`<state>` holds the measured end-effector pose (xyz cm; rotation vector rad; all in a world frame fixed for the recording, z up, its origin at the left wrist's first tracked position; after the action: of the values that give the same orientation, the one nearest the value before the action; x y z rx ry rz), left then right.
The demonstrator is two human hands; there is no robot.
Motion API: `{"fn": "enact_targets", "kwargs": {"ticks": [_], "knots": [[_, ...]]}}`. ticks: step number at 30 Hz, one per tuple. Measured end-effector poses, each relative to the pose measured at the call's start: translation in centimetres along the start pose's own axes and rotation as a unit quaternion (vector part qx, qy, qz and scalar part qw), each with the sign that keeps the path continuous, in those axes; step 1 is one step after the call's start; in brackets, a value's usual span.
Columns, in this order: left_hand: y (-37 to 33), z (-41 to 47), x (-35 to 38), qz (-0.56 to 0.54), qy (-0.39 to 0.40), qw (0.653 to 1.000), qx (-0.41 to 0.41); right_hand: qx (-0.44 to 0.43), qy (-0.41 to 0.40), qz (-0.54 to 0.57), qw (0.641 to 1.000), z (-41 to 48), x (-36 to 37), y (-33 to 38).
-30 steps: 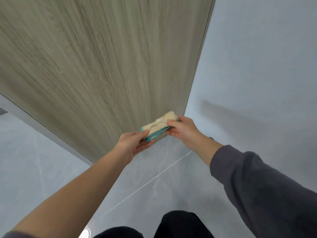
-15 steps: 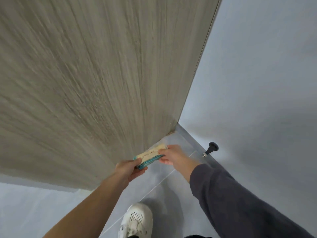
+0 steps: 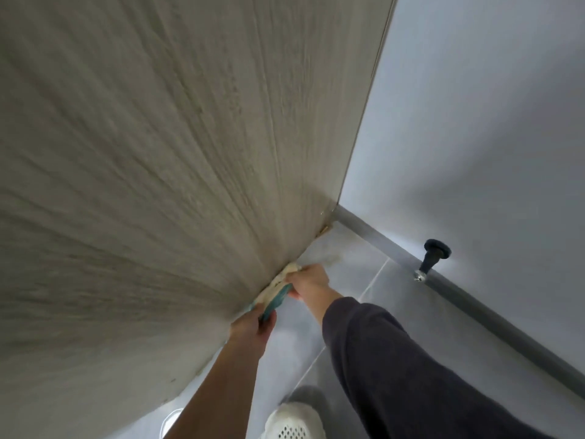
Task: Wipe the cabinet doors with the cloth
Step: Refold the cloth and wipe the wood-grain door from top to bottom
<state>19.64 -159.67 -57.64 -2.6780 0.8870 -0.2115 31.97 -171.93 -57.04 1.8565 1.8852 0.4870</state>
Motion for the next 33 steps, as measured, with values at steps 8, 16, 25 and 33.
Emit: {"fn": "enact_targets", "kwargs": {"ticks": [8, 16, 25, 33], "knots": [[-0.2, 0.0, 0.3, -0.028, -0.016, 0.999, -0.004, -0.002, -0.045, 0.004, 0.999, 0.7, 0.1, -0.3], [-2.9, -8.3, 0.8, -0.006, 0.04, 0.997, 0.069, -0.062, 0.079, 0.146, 0.984, -5.7, -0.4, 4.4], [-9.5, -22.8, -0.3, -0.024, 0.055, 0.968, 0.242, -0.171, 0.217, 0.233, 0.932, -19.6, -0.3, 13.1], [-13.6, -33.8, -1.2, -0.033, 0.075, 0.93, 0.358, -0.233, 0.331, 0.257, 0.878, -30.8, 0.6, 18.9]]}}
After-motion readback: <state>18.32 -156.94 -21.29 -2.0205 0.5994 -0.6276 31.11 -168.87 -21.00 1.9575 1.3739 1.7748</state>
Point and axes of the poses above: each hand's wrist, its own z-axis towards the middle knuckle, its own x-axis out of the palm, y = z × x, the point moved 10 cm from there along z, towards the middle knuckle, and after that the axes turned 13 degrees about z, right-handed, at the moved point
